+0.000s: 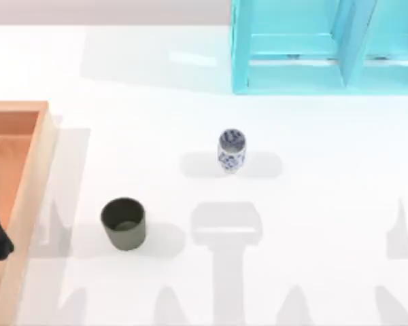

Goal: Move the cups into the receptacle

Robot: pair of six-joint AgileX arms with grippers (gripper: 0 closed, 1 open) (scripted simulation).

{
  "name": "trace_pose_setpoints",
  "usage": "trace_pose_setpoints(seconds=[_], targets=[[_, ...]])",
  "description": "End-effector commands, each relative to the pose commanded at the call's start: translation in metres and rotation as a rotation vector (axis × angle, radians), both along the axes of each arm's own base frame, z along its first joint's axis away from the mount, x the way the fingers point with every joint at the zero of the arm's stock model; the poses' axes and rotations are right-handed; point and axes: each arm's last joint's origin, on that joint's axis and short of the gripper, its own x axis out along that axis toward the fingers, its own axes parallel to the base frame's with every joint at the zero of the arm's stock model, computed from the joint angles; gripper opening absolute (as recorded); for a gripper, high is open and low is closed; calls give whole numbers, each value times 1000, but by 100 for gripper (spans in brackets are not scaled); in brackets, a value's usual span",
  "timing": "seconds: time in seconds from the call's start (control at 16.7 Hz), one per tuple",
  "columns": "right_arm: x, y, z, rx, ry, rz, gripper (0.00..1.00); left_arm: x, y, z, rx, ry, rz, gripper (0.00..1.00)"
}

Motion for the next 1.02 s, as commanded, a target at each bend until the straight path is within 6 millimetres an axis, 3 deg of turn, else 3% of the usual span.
trace_pose_setpoints(seconds=[0.3,0.6,0.84,1.02], targets=[[0,0,0,0,0,0,100,0,-3,11,-26,57,-26,100],[0,0,0,0,0,0,100,14,-16,63,-113,332,-112,100],[0,0,0,0,0,0,100,57,-42,101,-152,711,-158,100],[0,0,0,0,0,0,100,103,-76,108,-136,1025,-149,100]])
